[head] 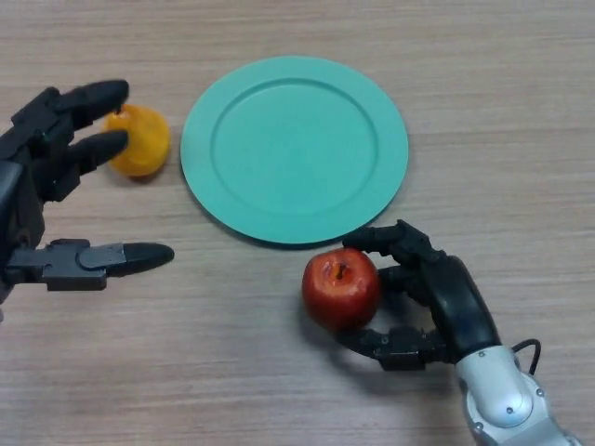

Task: Pick up the red apple and place it on the plate

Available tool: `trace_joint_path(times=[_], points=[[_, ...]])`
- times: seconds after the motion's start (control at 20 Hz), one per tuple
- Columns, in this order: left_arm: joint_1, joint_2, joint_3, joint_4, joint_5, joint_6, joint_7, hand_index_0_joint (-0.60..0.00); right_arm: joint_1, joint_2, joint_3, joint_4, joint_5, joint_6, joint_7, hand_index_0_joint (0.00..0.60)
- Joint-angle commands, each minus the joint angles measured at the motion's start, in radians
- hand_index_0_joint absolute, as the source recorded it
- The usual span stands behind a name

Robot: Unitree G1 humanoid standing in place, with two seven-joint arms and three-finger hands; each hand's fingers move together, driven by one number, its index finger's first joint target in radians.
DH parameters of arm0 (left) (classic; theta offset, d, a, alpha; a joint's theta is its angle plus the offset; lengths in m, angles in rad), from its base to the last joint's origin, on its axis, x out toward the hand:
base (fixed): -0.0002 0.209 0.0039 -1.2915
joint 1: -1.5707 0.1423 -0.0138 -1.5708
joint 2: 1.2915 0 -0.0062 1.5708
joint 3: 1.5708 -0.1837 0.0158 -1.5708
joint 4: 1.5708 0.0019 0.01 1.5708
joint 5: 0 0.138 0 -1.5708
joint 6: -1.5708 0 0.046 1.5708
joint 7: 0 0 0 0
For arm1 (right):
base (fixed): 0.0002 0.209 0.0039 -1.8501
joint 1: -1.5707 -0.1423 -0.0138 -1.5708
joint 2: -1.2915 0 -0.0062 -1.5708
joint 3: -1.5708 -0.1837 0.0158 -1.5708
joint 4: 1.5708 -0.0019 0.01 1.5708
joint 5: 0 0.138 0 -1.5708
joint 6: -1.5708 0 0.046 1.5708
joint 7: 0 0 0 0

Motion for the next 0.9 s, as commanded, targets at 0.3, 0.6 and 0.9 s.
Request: trace_joint_path(times=[0.3, 0.6, 0.9], points=[[-0.025, 0.047, 0.108, -0.096, -0.093, -0.059, 0.022, 0.000, -0.227, -0.003, -0.162, -0.109, 0.061, 0.003, 0.094, 0.600], [-0.010, 0.058, 0.147, -0.125, -0.134, -0.060, 0.011, 0.000, -0.519, -0.003, -0.111, 0.243, 0.105, -0.161, 0.046, 0.600], [0.000, 0.066, 0.200, -0.160, -0.234, -0.013, 0.002, 0.000, -0.736, -0.003, 0.082, 0.687, 0.249, -0.390, -0.069, 0.600]])
